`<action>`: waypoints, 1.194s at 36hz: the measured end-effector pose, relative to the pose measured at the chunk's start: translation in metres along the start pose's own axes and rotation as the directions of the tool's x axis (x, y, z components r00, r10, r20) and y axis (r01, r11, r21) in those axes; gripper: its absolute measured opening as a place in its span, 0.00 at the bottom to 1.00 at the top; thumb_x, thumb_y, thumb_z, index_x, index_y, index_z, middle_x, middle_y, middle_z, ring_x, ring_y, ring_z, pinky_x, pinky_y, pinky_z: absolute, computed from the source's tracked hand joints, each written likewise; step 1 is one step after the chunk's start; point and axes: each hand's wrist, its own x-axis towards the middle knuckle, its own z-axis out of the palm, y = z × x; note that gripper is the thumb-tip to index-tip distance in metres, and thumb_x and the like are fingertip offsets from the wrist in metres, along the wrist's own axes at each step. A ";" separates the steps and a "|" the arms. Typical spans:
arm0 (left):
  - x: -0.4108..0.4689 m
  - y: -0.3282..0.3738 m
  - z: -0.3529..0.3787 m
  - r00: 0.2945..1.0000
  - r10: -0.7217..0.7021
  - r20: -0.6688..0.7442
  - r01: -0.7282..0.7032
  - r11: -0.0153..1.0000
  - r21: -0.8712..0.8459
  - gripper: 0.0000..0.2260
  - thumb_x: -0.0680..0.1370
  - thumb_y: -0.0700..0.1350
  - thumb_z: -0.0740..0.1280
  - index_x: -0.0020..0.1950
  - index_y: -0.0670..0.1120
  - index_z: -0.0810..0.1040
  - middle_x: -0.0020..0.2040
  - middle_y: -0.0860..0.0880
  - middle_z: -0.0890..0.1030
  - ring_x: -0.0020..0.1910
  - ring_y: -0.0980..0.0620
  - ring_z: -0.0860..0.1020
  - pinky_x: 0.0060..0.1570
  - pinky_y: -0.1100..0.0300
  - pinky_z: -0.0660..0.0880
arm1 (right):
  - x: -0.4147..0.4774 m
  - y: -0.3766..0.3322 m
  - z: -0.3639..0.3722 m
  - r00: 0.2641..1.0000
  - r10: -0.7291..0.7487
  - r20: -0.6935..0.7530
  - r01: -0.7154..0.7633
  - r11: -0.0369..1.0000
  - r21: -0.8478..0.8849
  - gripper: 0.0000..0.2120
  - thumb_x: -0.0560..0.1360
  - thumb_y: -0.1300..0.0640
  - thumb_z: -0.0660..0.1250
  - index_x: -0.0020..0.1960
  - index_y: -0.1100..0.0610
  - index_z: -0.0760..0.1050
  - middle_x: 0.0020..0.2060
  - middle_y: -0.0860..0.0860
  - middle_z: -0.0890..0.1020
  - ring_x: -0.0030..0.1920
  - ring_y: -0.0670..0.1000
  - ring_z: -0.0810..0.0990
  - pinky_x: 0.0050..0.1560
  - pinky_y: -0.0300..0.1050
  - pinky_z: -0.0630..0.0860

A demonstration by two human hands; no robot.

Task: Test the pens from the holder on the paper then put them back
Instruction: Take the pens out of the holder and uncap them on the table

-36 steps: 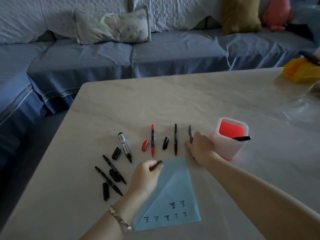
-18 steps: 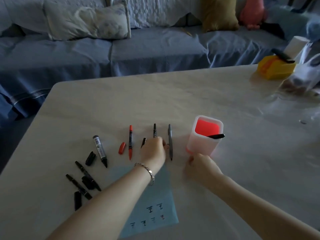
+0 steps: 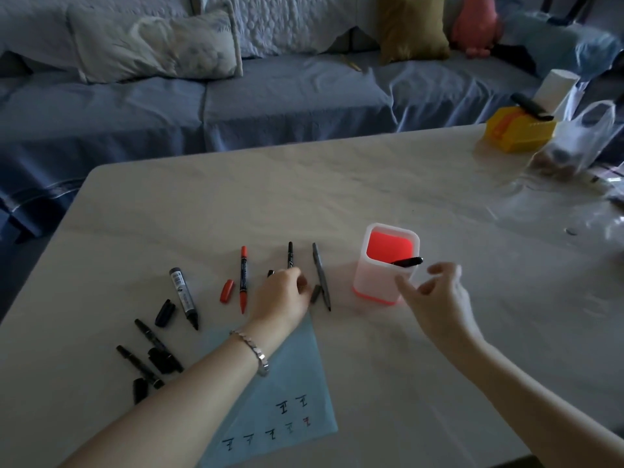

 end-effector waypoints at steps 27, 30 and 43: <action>-0.071 -0.028 -0.082 0.955 0.226 -0.193 -0.277 0.913 -0.300 0.22 0.77 0.50 0.65 0.70 0.50 0.64 0.61 0.59 0.67 0.66 0.60 0.65 0.66 0.61 0.64 | -0.036 -0.086 0.012 0.893 -0.446 0.059 0.361 0.789 0.497 0.08 0.75 0.66 0.64 0.39 0.56 0.77 0.22 0.46 0.72 0.22 0.45 0.67 0.24 0.32 0.65; -0.080 -0.032 -0.083 0.954 0.271 -0.128 -0.296 0.917 -0.265 0.20 0.78 0.52 0.62 0.69 0.53 0.66 0.58 0.59 0.74 0.58 0.61 0.72 0.58 0.66 0.68 | -0.049 -0.091 0.026 0.887 -0.386 0.255 0.149 0.761 0.632 0.08 0.76 0.68 0.60 0.40 0.61 0.75 0.18 0.46 0.70 0.21 0.41 0.64 0.22 0.30 0.60; -0.109 -0.030 -0.065 0.969 0.213 -0.124 -0.239 0.933 -0.267 0.09 0.80 0.52 0.57 0.47 0.49 0.74 0.28 0.54 0.70 0.25 0.58 0.69 0.27 0.67 0.61 | -0.086 -0.094 0.069 0.854 -0.095 0.512 -0.229 0.815 0.532 0.16 0.79 0.52 0.59 0.35 0.58 0.72 0.20 0.44 0.64 0.22 0.44 0.60 0.23 0.34 0.57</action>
